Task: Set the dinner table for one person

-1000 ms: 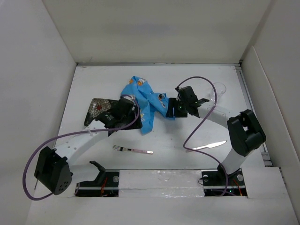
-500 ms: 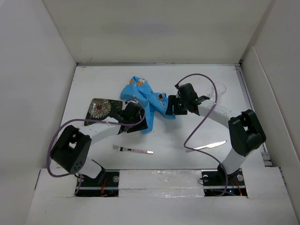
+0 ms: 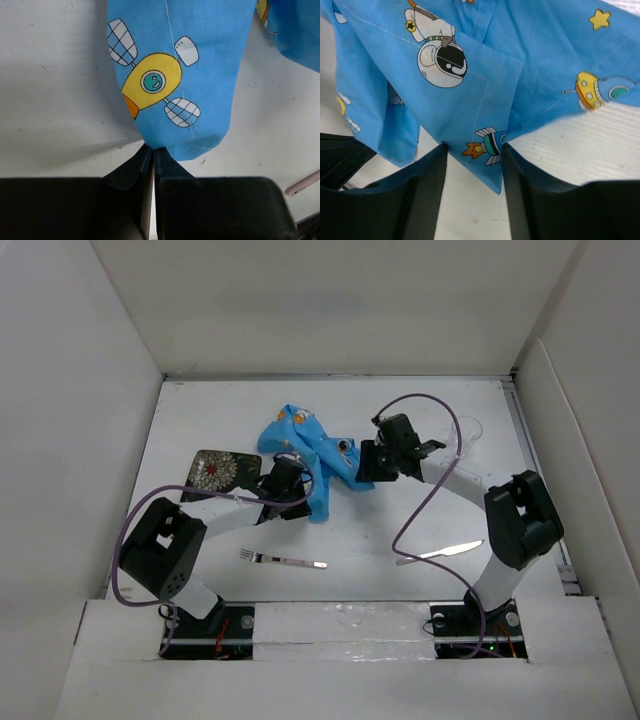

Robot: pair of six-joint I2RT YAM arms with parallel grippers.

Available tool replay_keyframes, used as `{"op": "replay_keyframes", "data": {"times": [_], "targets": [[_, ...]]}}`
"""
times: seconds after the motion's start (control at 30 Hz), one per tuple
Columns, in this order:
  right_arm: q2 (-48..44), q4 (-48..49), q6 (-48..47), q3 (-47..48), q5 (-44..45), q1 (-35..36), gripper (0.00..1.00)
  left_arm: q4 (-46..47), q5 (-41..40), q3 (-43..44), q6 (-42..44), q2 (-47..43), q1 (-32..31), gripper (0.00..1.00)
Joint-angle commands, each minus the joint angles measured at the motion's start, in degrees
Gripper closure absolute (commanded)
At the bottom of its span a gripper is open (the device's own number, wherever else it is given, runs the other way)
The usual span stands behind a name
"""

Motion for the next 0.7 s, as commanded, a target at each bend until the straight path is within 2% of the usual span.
{"op": "replay_keyframes", "data": {"times": [0.0,0.03,0.07,0.17,0.23,0.3,0.5,0.6,0.67], "targets": [[2.33,1.21,-1.16,3.01,0.49,-0.41,0.51,-1.07,-0.43,-0.03,0.57,-3.45,0.13,1.0],[2.42,1.3,-1.16,3.19,0.4,-0.41,0.57,-1.87,-0.96,0.24,0.75,-4.24,0.13,1.0],[2.33,1.3,-1.16,3.45,0.4,-0.41,0.68,-2.49,-1.4,0.94,0.92,-5.99,0.13,1.0],[1.11,1.22,-1.08,3.72,0.32,-0.94,0.91,-4.87,-3.84,2.52,1.71,-9.77,0.13,1.0],[0.05,0.69,-1.16,3.63,-0.47,-0.94,0.99,-6.36,-4.13,3.14,1.89,-11.62,0.74,1.0],[-3.28,-0.1,-0.81,3.28,-1.35,-0.94,1.0,-7.67,-4.22,3.75,2.06,-15.83,3.27,1.0],[-10.57,-4.31,2.25,4.51,-3.64,-1.99,1.0,-13.46,-5.88,6.3,4.17,-21.21,6.36,1.0],[-14.52,-7.56,6.3,6.53,-12.49,-4.45,1.0,-17.24,-7.11,8.76,6.02,-24.72,9.09,1.0],[-16.99,-8.63,7.36,7.84,-12.52,-4.45,1.0,-18.49,-9.47,10.95,7.24,-28.13,10.5,1.0]]}}
